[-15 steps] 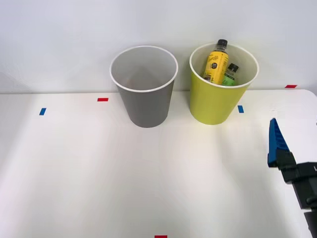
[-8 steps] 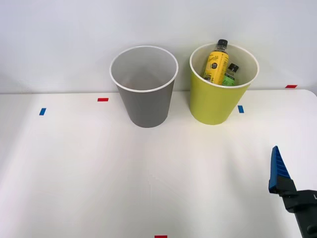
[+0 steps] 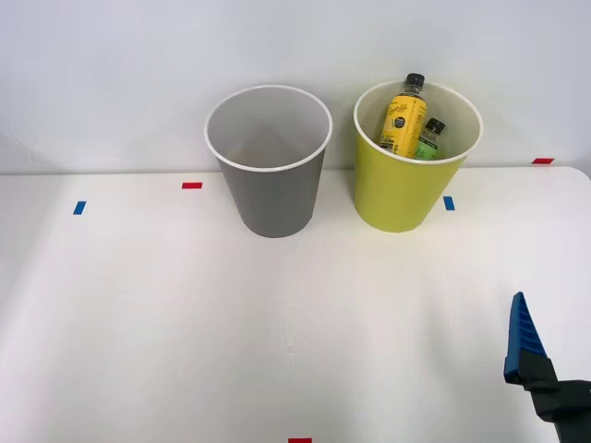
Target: Put cans in the gray bin, plastic bottles in the light green bin
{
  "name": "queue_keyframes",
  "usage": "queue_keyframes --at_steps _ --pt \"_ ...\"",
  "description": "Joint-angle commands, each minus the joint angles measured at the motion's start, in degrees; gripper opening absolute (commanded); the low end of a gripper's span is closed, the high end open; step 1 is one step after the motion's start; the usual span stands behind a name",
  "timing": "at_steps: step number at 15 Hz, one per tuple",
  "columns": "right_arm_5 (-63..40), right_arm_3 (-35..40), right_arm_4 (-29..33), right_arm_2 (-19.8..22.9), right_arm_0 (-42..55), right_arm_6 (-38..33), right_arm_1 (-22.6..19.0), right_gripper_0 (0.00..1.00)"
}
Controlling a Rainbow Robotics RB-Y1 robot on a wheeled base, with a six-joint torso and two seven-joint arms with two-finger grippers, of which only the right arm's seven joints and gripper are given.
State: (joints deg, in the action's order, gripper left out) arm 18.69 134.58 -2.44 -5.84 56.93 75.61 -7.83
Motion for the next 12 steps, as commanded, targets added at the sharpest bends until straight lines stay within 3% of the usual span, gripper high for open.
queue_keyframes --at_steps 1,7,12 --pt "5.91 -5.91 0.07 -0.05 -1.03 0.15 2.3 1.0" --pt "8.55 -11.97 0.95 -0.14 -1.91 1.03 2.47 1.0" --pt "13.82 -18.91 2.44 -0.67 -3.14 0.76 6.16 1.0"
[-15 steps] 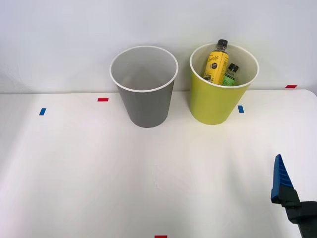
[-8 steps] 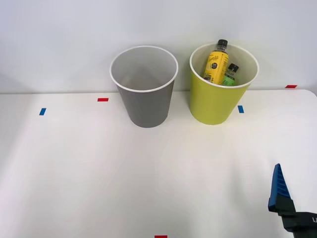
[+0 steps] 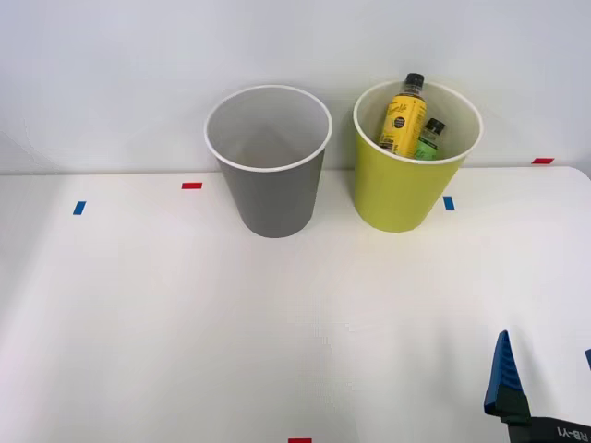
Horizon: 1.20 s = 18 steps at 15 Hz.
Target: Put cans in the gray bin, plastic bottles in the light green bin
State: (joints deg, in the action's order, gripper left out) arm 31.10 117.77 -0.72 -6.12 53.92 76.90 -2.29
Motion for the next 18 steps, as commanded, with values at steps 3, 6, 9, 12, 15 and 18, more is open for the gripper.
queue_keyframes --at_steps 3,6,9,12,15,18 --pt "6.25 -6.33 1.51 -0.38 -0.31 -2.19 0.44 1.0" --pt "11.26 -11.07 2.13 -0.56 -0.84 -3.6 0.44 1.0" --pt "15.04 -13.62 3.18 -1.17 0.04 -2.98 -0.35 1.0" --pt "16.18 -13.62 4.24 -2.93 2.68 -1.05 -0.96 1.0" --pt "16.97 -13.62 4.41 -4.69 4.44 5.98 -0.87 1.0" --pt "17.24 -14.32 3.27 -6.97 5.14 12.13 -2.72 1.0"
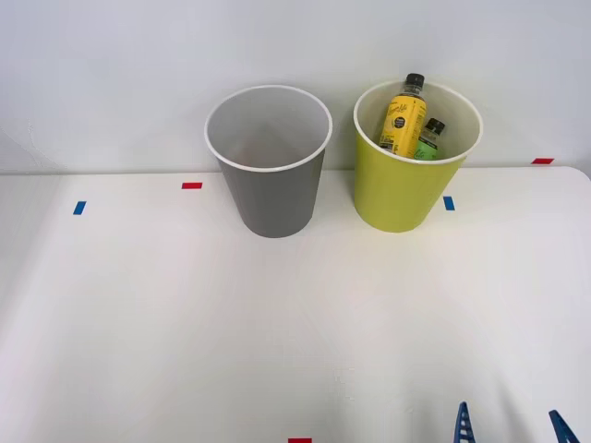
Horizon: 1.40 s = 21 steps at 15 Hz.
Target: Put cans in the gray bin, plastic bottles in the light green bin
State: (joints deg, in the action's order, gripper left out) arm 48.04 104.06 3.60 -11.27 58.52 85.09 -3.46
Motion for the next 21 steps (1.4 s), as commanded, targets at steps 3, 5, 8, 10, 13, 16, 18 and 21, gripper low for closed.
queue_keyframes --at_steps 3,5,8,10,13,16,18,21 --pt "1.88 -0.7 -2.55 -2.71 0.8 7.2 -3.31 1.0" --pt "3.11 -0.7 -3.51 -3.32 0.89 7.2 -4.19 1.0" --pt "3.55 -0.7 -4.39 -4.11 0.98 8.16 -4.19 1.0" --pt "3.55 -0.7 -5.27 -4.9 0.98 8.69 -4.1 1.0" --pt "3.55 -0.7 -5.45 -5.25 0.98 8.95 -4.01 1.0" --pt "3.55 -0.61 -5.18 -5.34 0.98 8.95 -4.01 1.0" --pt "3.55 -0.61 -5.18 -5.34 0.98 8.95 -4.01 1.0" --pt "3.55 -0.61 -5.18 -5.34 0.98 8.95 -4.01 1.0"
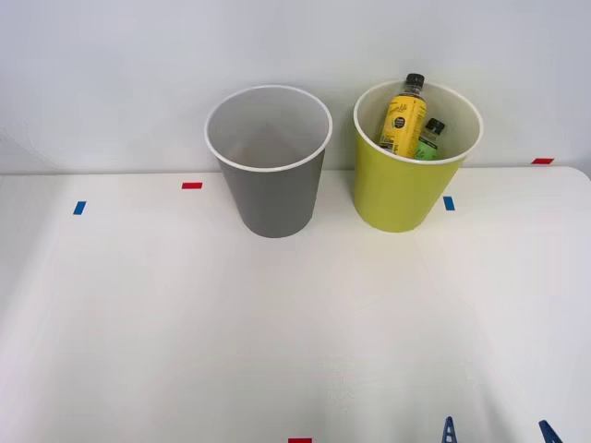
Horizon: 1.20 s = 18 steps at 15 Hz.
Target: Put cans in the gray bin, plastic bottles in the light green bin
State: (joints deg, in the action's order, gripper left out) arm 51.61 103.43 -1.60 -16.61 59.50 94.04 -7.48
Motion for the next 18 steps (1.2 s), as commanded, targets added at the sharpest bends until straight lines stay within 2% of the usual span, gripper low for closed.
queue_keyframes --at_steps 1,18 --pt "-0.02 0.02 0.02 0.0 0.0 0.01 0.01 1.0" --pt "-0.02 0.02 0.02 0.0 0.0 0.01 0.01 1.0"
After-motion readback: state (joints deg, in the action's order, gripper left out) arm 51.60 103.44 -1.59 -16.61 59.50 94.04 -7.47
